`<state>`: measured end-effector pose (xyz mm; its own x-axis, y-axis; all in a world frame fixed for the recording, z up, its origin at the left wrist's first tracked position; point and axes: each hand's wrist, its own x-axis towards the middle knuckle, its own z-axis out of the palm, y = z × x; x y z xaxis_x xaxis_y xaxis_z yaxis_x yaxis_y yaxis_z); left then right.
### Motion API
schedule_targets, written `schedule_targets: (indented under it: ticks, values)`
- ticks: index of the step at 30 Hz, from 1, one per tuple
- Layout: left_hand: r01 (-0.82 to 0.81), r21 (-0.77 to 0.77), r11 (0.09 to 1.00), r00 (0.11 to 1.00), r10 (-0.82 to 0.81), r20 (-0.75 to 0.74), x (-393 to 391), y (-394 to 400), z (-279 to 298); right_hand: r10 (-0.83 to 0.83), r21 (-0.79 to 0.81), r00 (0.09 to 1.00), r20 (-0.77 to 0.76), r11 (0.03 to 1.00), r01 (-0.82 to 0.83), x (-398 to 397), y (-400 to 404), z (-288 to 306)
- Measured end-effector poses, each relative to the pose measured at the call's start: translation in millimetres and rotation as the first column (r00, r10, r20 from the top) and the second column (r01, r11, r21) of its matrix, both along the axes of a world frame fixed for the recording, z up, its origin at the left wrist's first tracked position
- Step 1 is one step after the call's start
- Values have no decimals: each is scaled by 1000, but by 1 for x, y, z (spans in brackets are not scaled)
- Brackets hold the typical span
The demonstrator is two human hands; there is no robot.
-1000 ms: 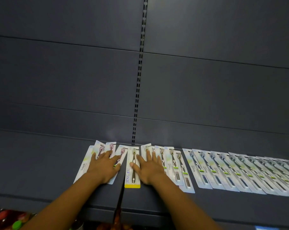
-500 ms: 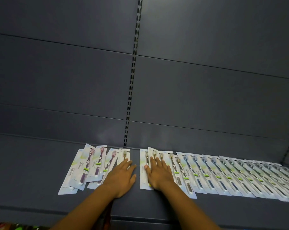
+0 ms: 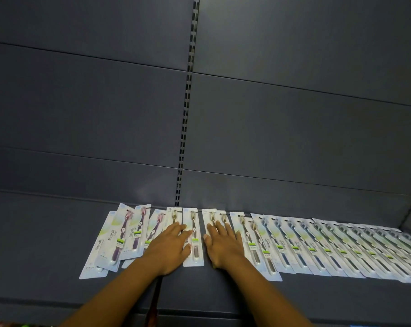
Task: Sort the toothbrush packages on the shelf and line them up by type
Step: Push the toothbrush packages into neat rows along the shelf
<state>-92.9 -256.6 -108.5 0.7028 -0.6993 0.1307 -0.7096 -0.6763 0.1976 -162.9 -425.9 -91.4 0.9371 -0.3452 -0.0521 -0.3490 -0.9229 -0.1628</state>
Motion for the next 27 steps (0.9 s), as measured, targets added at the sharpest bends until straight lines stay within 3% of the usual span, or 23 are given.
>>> schedule_targets:
  ticks: [4,7,9,12,16,21,25,27]
  values:
    - [7,-24,1000,999,-8,-35,-5,-8,-1,31,76,1000,1,997,-31,4,6,2]
    - [5,-101,995,997,-13,-81,-7,-12,2,46,238,983,178,967,-88,1,-4,14]
    - [7,-163,987,994,-24,-103,-8,-12,5,21,149,961,274,987,-65,-10,-27,19]
    - [7,-141,990,994,-23,-108,-11,-14,9,-33,-2,987,154,999,34,-27,-62,12]
    - [36,-45,998,999,-37,-22,-17,-21,3,-53,39,998,20,998,53,-30,-66,-6]
    - [38,-40,998,999,-38,-12,-14,-16,2,-45,104,999,25,994,42,-17,-43,0]
    - [37,-57,998,999,-38,-17,-10,-13,6,-57,149,982,181,988,30,-19,-54,4]
    - [15,-35,999,1000,-15,-23,-12,-17,8,-64,148,983,173,988,39,-28,-64,2]
